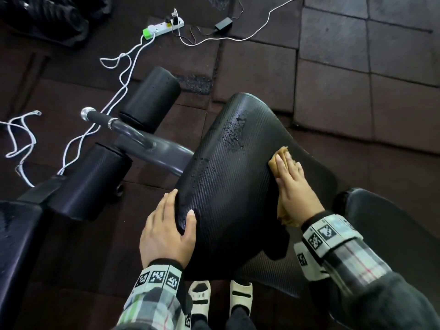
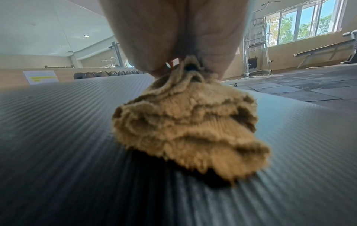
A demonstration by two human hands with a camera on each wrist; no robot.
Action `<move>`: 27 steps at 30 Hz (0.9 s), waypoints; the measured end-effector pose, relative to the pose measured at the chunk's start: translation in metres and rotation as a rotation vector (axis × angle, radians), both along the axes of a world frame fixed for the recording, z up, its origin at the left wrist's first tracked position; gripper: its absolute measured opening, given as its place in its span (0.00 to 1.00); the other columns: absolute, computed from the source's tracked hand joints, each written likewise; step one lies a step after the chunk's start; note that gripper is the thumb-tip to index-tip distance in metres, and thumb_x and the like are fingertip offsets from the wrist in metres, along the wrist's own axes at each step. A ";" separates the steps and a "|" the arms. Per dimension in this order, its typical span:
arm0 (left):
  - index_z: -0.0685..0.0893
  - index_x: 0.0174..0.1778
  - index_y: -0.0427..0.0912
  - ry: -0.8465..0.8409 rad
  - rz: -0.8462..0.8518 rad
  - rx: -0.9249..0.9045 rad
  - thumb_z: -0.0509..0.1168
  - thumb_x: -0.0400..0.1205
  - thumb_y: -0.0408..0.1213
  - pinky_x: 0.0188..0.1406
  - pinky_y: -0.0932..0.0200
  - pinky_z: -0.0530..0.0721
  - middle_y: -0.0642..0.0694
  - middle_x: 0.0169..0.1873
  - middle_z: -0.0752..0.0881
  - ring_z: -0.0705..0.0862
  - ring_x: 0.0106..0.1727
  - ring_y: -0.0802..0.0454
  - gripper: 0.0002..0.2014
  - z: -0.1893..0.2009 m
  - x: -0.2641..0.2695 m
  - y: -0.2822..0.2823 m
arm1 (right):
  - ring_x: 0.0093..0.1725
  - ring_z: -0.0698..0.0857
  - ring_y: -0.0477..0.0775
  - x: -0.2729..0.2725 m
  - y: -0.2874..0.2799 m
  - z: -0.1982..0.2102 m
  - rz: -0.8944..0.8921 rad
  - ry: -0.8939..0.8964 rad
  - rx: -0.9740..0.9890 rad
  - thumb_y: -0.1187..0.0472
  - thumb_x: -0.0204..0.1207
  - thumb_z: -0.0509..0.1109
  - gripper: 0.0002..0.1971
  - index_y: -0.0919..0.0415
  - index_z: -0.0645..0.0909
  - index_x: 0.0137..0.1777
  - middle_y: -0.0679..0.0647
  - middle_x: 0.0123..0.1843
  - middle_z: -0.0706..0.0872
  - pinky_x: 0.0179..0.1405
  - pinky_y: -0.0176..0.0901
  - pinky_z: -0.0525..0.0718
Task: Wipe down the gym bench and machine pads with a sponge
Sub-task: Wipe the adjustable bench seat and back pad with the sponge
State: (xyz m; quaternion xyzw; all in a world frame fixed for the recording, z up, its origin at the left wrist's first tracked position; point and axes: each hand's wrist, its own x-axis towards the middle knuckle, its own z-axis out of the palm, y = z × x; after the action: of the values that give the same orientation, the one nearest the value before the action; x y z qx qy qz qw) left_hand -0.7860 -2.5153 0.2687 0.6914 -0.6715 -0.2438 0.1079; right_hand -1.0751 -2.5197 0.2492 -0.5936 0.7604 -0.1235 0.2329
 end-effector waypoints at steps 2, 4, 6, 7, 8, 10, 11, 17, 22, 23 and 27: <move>0.68 0.79 0.55 0.000 0.000 0.002 0.46 0.77 0.63 0.62 0.47 0.78 0.55 0.74 0.76 0.78 0.68 0.48 0.34 0.000 0.000 0.000 | 0.83 0.46 0.61 0.001 -0.007 0.003 -0.014 0.007 0.015 0.67 0.83 0.55 0.28 0.55 0.53 0.82 0.54 0.84 0.48 0.82 0.49 0.43; 0.68 0.79 0.55 0.003 0.000 0.003 0.46 0.77 0.63 0.63 0.47 0.78 0.54 0.74 0.76 0.77 0.69 0.48 0.34 0.000 0.000 0.000 | 0.83 0.46 0.62 0.004 -0.027 0.010 -0.040 0.025 0.018 0.66 0.84 0.54 0.28 0.56 0.53 0.82 0.55 0.84 0.47 0.82 0.48 0.43; 0.68 0.78 0.55 0.000 -0.001 -0.002 0.46 0.77 0.63 0.62 0.47 0.78 0.55 0.74 0.76 0.78 0.68 0.47 0.34 0.000 0.000 0.000 | 0.83 0.45 0.64 0.011 -0.051 0.020 -0.075 0.032 0.049 0.64 0.85 0.52 0.27 0.54 0.51 0.82 0.54 0.85 0.46 0.81 0.50 0.47; 0.68 0.78 0.56 -0.002 -0.001 -0.003 0.46 0.77 0.63 0.62 0.47 0.78 0.55 0.74 0.76 0.78 0.68 0.47 0.34 0.000 0.000 0.000 | 0.82 0.45 0.66 0.018 -0.061 0.023 -0.081 0.037 0.056 0.63 0.85 0.52 0.27 0.54 0.50 0.83 0.53 0.85 0.45 0.80 0.53 0.49; 0.68 0.79 0.56 -0.003 0.000 -0.003 0.46 0.77 0.63 0.62 0.46 0.78 0.55 0.74 0.76 0.78 0.68 0.48 0.34 0.000 0.000 0.000 | 0.82 0.46 0.67 0.025 -0.069 0.024 -0.070 0.047 0.046 0.64 0.85 0.52 0.27 0.54 0.51 0.83 0.53 0.85 0.46 0.80 0.55 0.50; 0.68 0.79 0.56 -0.006 0.001 -0.001 0.46 0.77 0.63 0.61 0.46 0.79 0.55 0.74 0.76 0.78 0.68 0.47 0.34 0.000 0.000 0.000 | 0.81 0.51 0.69 0.039 -0.077 0.020 0.033 0.068 -0.048 0.65 0.83 0.51 0.26 0.59 0.56 0.81 0.59 0.84 0.51 0.80 0.59 0.51; 0.68 0.78 0.56 -0.006 0.000 -0.004 0.47 0.77 0.63 0.61 0.46 0.79 0.55 0.74 0.76 0.78 0.68 0.47 0.33 0.000 0.000 0.000 | 0.81 0.55 0.70 0.046 -0.075 0.017 0.126 0.073 -0.090 0.65 0.81 0.49 0.26 0.62 0.60 0.80 0.62 0.83 0.56 0.80 0.63 0.53; 0.69 0.78 0.55 -0.005 0.006 -0.020 0.48 0.77 0.62 0.62 0.46 0.78 0.54 0.74 0.77 0.79 0.67 0.46 0.33 0.000 -0.001 0.000 | 0.81 0.56 0.65 0.053 0.004 0.000 0.460 0.074 -0.170 0.74 0.72 0.57 0.37 0.51 0.57 0.81 0.51 0.84 0.55 0.76 0.66 0.63; 0.68 0.78 0.55 -0.002 0.006 -0.013 0.47 0.77 0.62 0.63 0.45 0.79 0.55 0.74 0.76 0.78 0.68 0.47 0.33 0.000 -0.001 0.000 | 0.82 0.56 0.58 0.009 0.022 0.000 0.311 0.055 -0.188 0.76 0.68 0.55 0.36 0.58 0.59 0.79 0.59 0.81 0.61 0.77 0.61 0.57; 0.68 0.78 0.55 -0.002 0.006 -0.016 0.47 0.77 0.62 0.63 0.45 0.79 0.54 0.74 0.76 0.79 0.68 0.47 0.33 -0.001 -0.001 0.000 | 0.81 0.58 0.61 0.004 0.013 -0.003 0.253 0.052 -0.175 0.76 0.69 0.57 0.37 0.57 0.58 0.79 0.59 0.81 0.61 0.78 0.62 0.57; 0.68 0.78 0.55 0.000 0.006 -0.017 0.47 0.77 0.63 0.62 0.45 0.79 0.55 0.74 0.76 0.78 0.68 0.46 0.33 -0.002 0.000 0.001 | 0.82 0.54 0.63 0.015 -0.034 0.002 0.034 0.033 -0.110 0.71 0.79 0.58 0.31 0.54 0.59 0.81 0.51 0.83 0.55 0.78 0.63 0.58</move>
State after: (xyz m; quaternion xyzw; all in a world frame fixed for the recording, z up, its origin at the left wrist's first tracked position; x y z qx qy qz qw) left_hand -0.7860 -2.5146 0.2669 0.6926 -0.6714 -0.2378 0.1143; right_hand -1.0603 -2.5539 0.2507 -0.6203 0.7459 -0.1514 0.1894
